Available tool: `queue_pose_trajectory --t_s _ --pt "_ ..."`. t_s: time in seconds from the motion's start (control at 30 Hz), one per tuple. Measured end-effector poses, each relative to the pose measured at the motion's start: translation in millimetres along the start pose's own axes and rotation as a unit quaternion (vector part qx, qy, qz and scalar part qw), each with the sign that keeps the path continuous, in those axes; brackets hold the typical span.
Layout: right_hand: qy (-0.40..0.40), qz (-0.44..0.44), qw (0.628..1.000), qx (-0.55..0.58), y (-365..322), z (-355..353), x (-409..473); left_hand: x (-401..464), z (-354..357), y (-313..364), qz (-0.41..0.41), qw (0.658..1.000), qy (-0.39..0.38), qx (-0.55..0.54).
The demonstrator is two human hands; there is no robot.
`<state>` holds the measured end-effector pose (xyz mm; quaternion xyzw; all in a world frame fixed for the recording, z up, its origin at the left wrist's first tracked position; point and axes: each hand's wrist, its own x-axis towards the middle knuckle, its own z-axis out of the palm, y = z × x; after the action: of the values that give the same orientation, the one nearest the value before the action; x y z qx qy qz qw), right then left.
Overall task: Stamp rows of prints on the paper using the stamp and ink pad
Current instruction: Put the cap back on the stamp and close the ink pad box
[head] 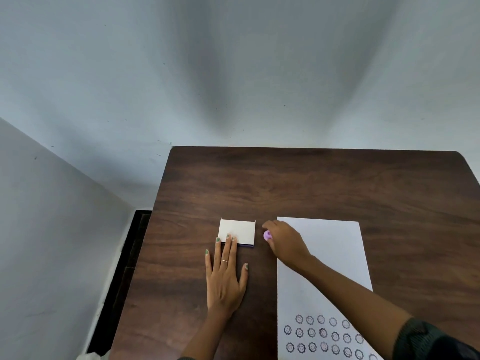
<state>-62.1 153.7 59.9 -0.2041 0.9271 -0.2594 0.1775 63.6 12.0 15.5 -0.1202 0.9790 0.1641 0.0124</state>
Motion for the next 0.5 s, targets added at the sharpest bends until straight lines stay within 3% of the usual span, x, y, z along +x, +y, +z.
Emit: queue_pose_trajectory --t_s 0.5 --pt "0.032 -0.008 0.999 0.0 -3.1 -2.2 9.3 0.0 1.6 -1.1 0.002 1.0 0.004 0.004"
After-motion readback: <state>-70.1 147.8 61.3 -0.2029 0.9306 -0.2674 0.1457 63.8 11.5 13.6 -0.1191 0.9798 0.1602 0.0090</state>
